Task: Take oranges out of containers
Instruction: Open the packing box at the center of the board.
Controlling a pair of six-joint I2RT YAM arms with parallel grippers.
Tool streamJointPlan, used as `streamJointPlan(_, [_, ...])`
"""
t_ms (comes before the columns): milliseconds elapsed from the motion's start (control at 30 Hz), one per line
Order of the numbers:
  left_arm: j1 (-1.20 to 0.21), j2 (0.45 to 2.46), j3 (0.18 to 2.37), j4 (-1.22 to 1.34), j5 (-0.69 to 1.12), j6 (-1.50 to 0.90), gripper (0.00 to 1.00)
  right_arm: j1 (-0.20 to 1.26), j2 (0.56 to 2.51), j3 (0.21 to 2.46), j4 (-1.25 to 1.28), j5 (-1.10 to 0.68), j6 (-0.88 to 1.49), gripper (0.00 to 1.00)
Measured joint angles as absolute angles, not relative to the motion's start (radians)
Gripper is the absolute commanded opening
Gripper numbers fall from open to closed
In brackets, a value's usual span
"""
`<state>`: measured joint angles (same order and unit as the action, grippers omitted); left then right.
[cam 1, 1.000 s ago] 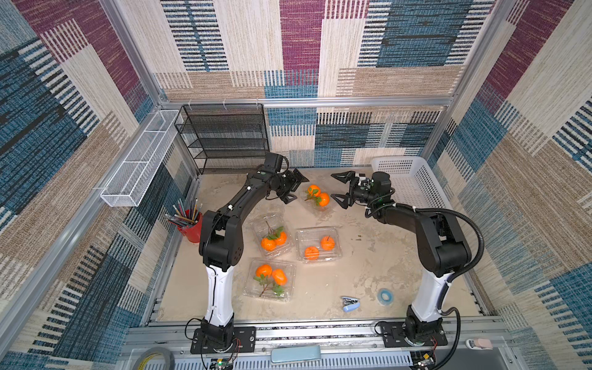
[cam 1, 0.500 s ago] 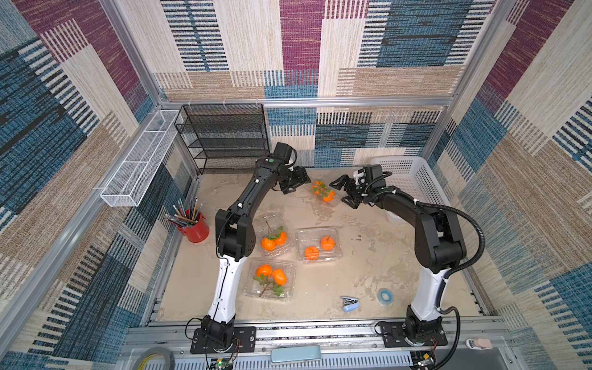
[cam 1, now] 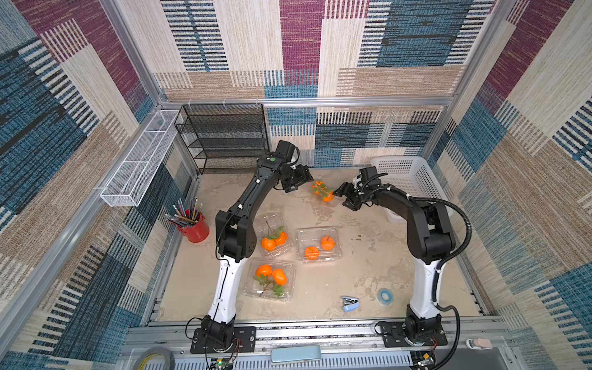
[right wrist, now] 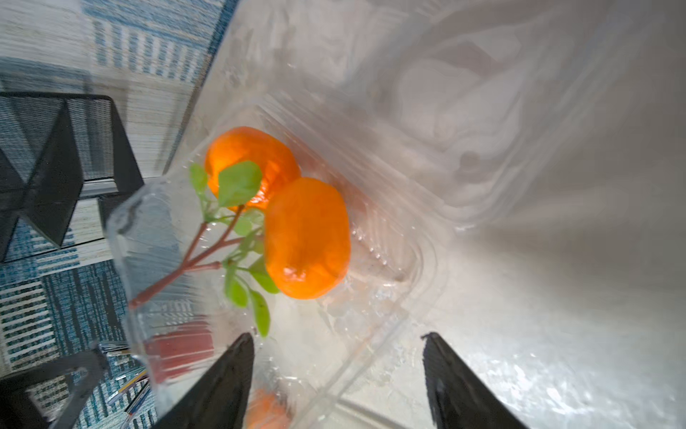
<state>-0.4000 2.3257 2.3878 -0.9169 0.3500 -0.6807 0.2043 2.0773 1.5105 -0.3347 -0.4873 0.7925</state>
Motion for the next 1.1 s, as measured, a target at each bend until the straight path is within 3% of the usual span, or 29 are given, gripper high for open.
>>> streamJointPlan(367, [-0.442, 2.346, 2.375, -0.911, 0.375, -0.708, 0.75, 0.232, 2.031, 1.387, -0.368, -0.439, 0.71, 0.47])
streamJointPlan(1100, [-0.543, 2.387, 2.265, -0.94, 0.394, -0.519, 0.57, 0.24, 1.98, 1.314, -0.379, -0.382, 0.618, 0.38])
